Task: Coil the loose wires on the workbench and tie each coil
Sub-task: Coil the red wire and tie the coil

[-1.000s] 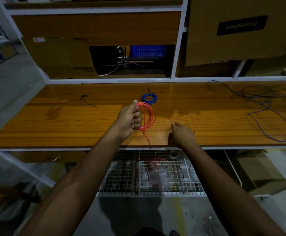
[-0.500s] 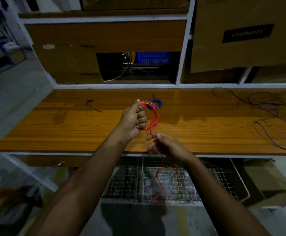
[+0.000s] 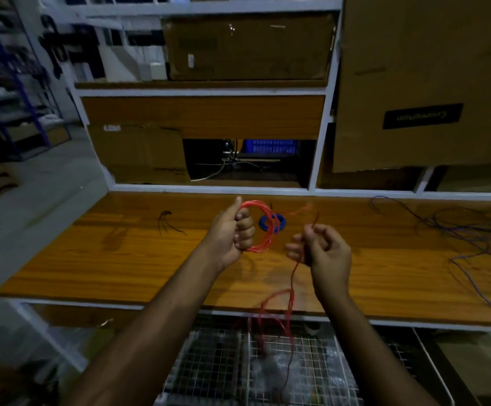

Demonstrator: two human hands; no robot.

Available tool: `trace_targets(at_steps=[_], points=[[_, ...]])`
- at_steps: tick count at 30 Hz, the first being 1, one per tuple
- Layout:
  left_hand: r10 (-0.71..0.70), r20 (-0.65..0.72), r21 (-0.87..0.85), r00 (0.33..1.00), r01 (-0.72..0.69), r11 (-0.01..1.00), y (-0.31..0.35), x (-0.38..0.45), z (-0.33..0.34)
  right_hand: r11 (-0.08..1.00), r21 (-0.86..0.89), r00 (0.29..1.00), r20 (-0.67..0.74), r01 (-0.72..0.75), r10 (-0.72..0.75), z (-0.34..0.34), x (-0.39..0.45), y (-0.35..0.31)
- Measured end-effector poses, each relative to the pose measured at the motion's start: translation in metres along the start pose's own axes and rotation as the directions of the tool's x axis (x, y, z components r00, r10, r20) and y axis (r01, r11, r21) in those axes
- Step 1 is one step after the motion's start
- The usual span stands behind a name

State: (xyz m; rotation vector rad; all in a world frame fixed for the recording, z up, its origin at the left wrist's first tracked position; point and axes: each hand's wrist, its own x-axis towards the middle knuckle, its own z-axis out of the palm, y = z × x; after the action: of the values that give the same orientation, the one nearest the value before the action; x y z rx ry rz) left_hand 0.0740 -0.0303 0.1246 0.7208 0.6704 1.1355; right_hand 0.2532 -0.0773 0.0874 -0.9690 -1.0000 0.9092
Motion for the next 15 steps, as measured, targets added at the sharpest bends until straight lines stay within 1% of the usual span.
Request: trace_targets(at_steps=[1,2,3,4,5,6,7,8,9,10,11,13,15], points=[[-0.013,0.007,0.010,1.000,0.013,1.000,-0.003,-0.001,0.001,1.000,0.029,0.996,-0.089,-0.008,0.010,0.004,0.008,-0.006],[-0.026,0.019,0.012,0.999,0.026,1.000,-0.005,-0.002,0.002,0.998,0.048,0.985,-0.166,-0.049,0.056,0.005,0.017,-0.012],[-0.039,0.034,0.005,0.999,0.039,0.999,-0.007,-0.004,0.002,0.993,0.039,0.970,-0.213,-0.111,0.117,0.003,0.027,-0.014],[-0.053,0.055,-0.011,0.997,0.053,0.999,-0.007,-0.006,0.003,0.983,-0.031,0.961,-0.218,-0.181,0.171,-0.001,0.037,-0.013],[-0.062,0.079,-0.039,0.995,0.065,0.997,-0.005,-0.007,0.004,0.955,-0.167,0.960,-0.184,-0.243,0.212,-0.006,0.045,-0.009],[-0.062,0.106,-0.078,0.992,0.071,0.994,-0.002,-0.009,0.005,0.897,-0.339,0.959,-0.118,-0.283,0.258,-0.011,0.050,-0.006],[-0.049,0.128,-0.121,0.991,0.065,0.991,0.001,-0.011,0.005,0.816,-0.501,0.950,-0.040,-0.287,0.309,-0.014,0.052,-0.001],[-0.026,0.133,-0.160,0.991,0.048,0.986,0.006,-0.011,0.006,0.732,-0.631,0.936,0.025,-0.259,0.352,-0.014,0.049,0.003],[-0.003,0.123,-0.184,0.992,0.025,0.983,0.010,-0.011,0.006,0.657,-0.726,0.923,0.080,-0.205,0.376,-0.013,0.043,0.006],[0.019,0.101,-0.192,0.995,0.001,0.981,0.014,-0.009,0.006,0.610,-0.779,0.912,0.134,-0.144,0.387,-0.009,0.035,0.007],[0.038,0.073,-0.187,0.997,-0.024,0.982,0.017,-0.008,0.005,0.591,-0.802,0.901,0.189,-0.088,0.390,-0.005,0.026,0.006],[0.075,0.020,-0.172,0.997,-0.070,0.983,0.023,-0.005,0.002,0.588,-0.808,0.873,0.296,0.013,0.388,0.004,0.012,0.001],[0.100,-0.018,-0.176,0.995,-0.102,0.979,0.028,-0.002,0.001,0.559,-0.820,0.823,0.398,0.122,0.404,0.011,0.002,-0.011]])
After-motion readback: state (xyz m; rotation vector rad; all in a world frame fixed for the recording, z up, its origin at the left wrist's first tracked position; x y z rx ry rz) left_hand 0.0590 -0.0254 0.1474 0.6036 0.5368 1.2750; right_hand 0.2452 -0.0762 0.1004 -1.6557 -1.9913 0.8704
